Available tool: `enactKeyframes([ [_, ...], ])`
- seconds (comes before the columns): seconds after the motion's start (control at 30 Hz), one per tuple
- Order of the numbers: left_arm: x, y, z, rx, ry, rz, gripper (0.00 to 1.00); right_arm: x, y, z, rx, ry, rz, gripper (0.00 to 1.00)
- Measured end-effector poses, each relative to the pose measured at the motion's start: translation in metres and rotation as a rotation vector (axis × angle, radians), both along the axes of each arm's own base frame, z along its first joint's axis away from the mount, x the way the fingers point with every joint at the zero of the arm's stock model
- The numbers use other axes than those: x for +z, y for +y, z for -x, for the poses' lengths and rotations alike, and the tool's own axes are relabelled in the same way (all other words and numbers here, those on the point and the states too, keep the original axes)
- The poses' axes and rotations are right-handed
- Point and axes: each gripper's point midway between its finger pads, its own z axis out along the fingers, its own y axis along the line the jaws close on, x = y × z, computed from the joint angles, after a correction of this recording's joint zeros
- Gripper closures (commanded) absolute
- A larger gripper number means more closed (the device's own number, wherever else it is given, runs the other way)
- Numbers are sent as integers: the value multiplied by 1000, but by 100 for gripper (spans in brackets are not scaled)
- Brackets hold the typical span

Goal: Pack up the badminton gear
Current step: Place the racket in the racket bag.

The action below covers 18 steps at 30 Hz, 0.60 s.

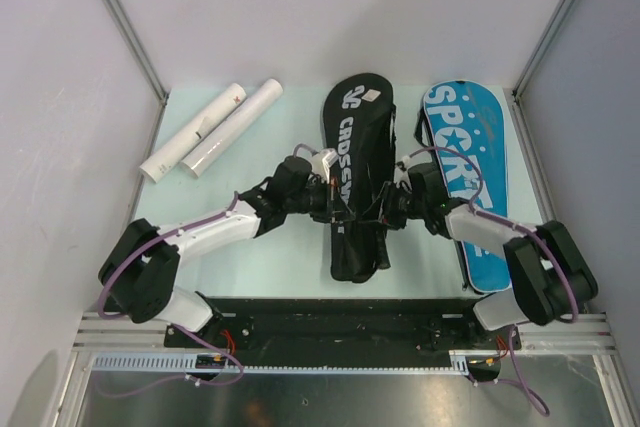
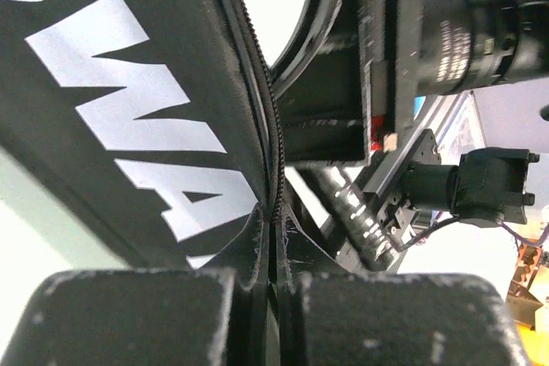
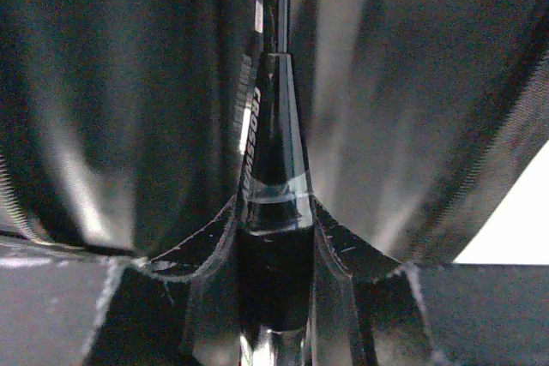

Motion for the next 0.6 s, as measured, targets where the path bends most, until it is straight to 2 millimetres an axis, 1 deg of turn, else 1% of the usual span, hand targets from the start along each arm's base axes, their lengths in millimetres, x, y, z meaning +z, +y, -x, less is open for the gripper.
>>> enactKeyframes([
  [0.03,0,0,-1,1,0,4,100,4,-4,-8,-60,-20,8,100],
  [0.1,1,0,-3,6,-8,8,100,13,-2,-18,-140,-51,-7,100],
  [0.2,4,-1,-7,15,-18,25,100,17,16,-27,-195,-63,-42,100],
  [0.3,4,-2,-7,24,-13,34,100,7,34,-29,-210,-96,-10,100],
  [0.37,0,1,-9,40,-10,27,100,-2,41,-33,-215,-123,15,100],
  [0.57,-15,4,-10,64,34,9,100,-24,45,-38,-228,-199,135,100],
  [0.6,-18,4,-11,65,39,5,100,-27,44,-39,-221,-205,145,98],
])
